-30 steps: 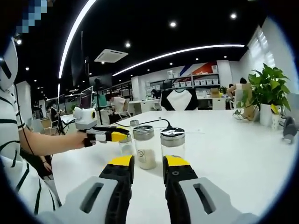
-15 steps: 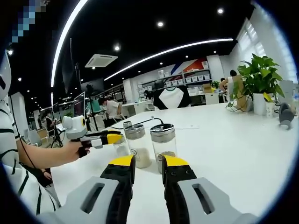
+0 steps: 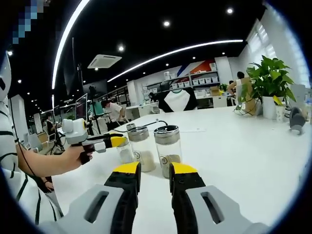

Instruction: Rotate the seasoning bottle until the label or dispensing opening points toward the visible target arrow and the bottle remains upright within the marked orientation range

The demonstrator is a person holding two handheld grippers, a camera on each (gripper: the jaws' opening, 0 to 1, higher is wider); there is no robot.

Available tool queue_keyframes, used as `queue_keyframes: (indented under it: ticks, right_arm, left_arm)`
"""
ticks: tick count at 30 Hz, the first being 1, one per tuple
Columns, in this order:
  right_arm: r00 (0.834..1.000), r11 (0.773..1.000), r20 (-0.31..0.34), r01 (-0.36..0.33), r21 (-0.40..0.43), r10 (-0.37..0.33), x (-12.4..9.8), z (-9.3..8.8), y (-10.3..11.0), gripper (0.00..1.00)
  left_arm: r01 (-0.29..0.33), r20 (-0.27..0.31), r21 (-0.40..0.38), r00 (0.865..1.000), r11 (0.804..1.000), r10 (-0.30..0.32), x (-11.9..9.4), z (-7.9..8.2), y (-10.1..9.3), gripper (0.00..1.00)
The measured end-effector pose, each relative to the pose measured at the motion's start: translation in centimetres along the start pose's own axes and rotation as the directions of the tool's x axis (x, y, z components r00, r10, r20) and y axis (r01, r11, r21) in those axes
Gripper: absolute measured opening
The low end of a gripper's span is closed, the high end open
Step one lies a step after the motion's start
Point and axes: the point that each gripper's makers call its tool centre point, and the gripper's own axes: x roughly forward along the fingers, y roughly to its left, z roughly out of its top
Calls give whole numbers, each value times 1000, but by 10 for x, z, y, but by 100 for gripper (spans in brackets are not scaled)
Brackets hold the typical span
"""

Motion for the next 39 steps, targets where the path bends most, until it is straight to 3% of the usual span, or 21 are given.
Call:
queue_keyframes:
  ticks: [2,7,10,14,17,19,22,24,32,39]
  right_arm:
    - [1000,1000,-3,-2,1,2,1,-1,0,21]
    - [1000,1000,-9,-13,-1,13,4,-2,4,21]
    - [999,999,-12,-32,-11,32,5,-1,8,21]
    - [998,998,-18,-59,-19,59,6,-1,13,21]
    - [996,996,-30,-88,-34,87,9,-3,21,21]
    - [994,993,-35,-106,-45,104,11,-3,26,21]
    - [992,991,-32,-125,-44,123,13,-1,33,21]
    - [989,988,-37,-147,-51,145,13,-1,40,21]
    - [981,979,-66,-186,-88,181,14,-7,55,21]
    - [986,981,-49,-166,-98,162,12,-2,50,21]
  left_arm:
    - [14,-8,23,1000,1000,-14,-2,0,-1,42]
    - [79,-14,-19,997,997,-80,-4,0,1,43]
    - [157,-45,-38,986,987,-159,-5,3,-1,42]
    - [232,-39,-33,972,972,-233,-4,11,0,44]
    - [341,-72,-63,936,938,-345,-6,6,-7,44]
    - [374,-52,-53,925,926,-376,-4,9,-6,45]
    - [454,-55,-39,889,890,-455,-5,6,-11,44]
    - [478,-72,-78,872,875,-483,-4,-2,-13,45]
    - [472,-109,-46,874,880,-474,4,-20,-13,41]
    - [439,-108,-40,891,898,-440,4,-21,-10,36]
